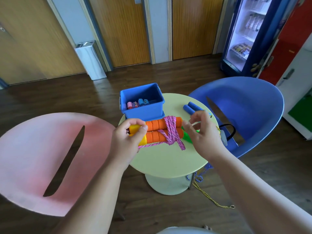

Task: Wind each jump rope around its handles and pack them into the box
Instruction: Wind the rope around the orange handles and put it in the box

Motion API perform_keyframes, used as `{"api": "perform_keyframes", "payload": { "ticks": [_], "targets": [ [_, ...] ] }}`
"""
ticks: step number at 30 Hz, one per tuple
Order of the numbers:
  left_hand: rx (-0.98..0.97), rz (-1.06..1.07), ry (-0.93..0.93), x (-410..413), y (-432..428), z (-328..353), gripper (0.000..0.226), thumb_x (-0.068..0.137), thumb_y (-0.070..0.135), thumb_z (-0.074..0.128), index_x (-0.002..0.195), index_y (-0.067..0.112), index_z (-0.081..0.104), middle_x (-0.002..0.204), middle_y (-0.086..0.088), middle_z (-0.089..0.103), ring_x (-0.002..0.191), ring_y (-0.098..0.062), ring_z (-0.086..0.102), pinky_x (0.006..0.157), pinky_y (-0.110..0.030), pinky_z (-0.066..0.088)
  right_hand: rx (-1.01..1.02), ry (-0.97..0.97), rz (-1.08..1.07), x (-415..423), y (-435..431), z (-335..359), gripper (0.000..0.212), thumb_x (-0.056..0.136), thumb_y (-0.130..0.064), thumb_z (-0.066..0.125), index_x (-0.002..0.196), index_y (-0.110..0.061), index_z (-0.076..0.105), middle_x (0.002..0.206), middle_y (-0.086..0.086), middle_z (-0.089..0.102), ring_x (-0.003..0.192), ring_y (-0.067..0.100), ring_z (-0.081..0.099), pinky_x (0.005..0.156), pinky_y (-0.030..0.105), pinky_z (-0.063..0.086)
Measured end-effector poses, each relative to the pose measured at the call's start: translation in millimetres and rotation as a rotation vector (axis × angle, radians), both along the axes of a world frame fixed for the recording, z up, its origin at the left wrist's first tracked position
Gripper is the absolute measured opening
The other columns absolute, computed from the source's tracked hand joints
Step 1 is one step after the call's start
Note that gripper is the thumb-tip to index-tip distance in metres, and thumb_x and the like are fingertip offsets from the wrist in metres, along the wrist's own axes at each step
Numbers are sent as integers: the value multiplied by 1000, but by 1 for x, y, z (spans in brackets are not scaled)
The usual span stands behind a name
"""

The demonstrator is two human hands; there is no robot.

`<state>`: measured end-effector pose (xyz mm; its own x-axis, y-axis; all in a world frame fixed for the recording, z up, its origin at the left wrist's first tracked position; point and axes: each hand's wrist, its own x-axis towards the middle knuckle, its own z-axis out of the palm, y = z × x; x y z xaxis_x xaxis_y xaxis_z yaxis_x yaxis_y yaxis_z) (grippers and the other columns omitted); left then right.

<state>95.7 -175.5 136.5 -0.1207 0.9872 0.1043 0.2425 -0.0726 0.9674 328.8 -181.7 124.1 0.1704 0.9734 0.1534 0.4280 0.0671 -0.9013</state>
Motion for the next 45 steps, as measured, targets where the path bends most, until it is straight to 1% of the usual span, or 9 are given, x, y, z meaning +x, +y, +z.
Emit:
{"api": "perform_keyframes", "payload": {
  "ticks": [4, 11, 15, 20, 24, 27, 35, 39, 45],
  "targets": [
    [-30, -66, -45, 6, -4, 2, 12, 95, 23, 74, 95, 34, 71, 79, -5, 63, 65, -27, 57, 46, -27, 41, -215, 230, 235, -6, -3, 14, 51, 100, -63, 32, 124, -24, 55, 102, -1, 70, 93, 21, 70, 78, 41, 61],
    [-116, 8, -115, 20, -11, -11, 23, 92, 64, 59, 92, 41, 63, 94, -18, 72, 83, -44, 73, 54, -34, 49, -172, 324, 2, -31, 0, 9, 28, 106, -41, 46, 100, -15, 55, 73, 9, 66, 55, 24, 64, 47, 35, 49],
    [-147, -50, -51, 18, -8, -13, 38, 89, 76, 45, 97, 41, 58, 89, -12, 69, 75, -35, 72, 55, -35, 51, -104, 260, -30, -29, 1, 2, 21, 106, -41, 46, 101, -24, 57, 86, 4, 67, 74, 25, 68, 60, 47, 57],
    [-418, -142, -279, 7, 2, -8, 57, 98, 75, 28, 122, 31, 58, 83, -5, 69, 59, -18, 59, 47, -24, 35, 115, 100, 108, -23, 2, -7, 18, 109, -39, 40, 115, -29, 52, 89, -14, 63, 72, 3, 62, 60, 24, 50],
    [-365, -78, -225, -4, 8, -8, 39, 102, 64, 42, 118, 32, 59, 98, -11, 70, 69, -22, 62, 51, -29, 43, -29, 179, 240, -29, 0, -14, 51, 103, -61, 28, 142, -33, 44, 104, -23, 65, 96, -4, 66, 81, 18, 55],
    [-322, -55, -249, -9, 10, -8, 35, 88, 51, 56, 109, 23, 61, 99, -14, 67, 70, -22, 62, 55, -33, 48, -283, 451, 129, -40, 7, -19, 85, 86, -87, 30, 145, -29, 50, 132, -2, 65, 122, 17, 64, 107, 49, 51],
    [-190, -39, -390, -20, 6, -27, 61, 68, 15, 64, 125, 36, 56, 127, -15, 62, 107, -28, 67, 97, -57, 54, -391, 555, 13, -53, 15, -16, 21, 107, -15, 48, 103, -21, 69, 110, 13, 68, 93, 27, 67, 81, 44, 60],
    [-261, -81, -454, -17, 5, -21, 48, 86, 21, 68, 129, 41, 58, 130, -8, 63, 105, -32, 73, 72, -51, 64, -226, 456, -110, -69, 6, -20, 33, 106, -8, 40, 104, -18, 72, 95, 5, 68, 77, 15, 63, 57, 28, 54],
    [-61, -58, -156, -36, 1, -21, 16, 104, 25, 59, 118, 33, 58, 101, -15, 69, 56, -34, 71, 46, -38, 56, -158, 350, -135, -73, 15, -14, 24, 102, -10, 54, 92, -20, 74, 91, 1, 76, 85, 23, 70, 71, 38, 59]
  ]
}}
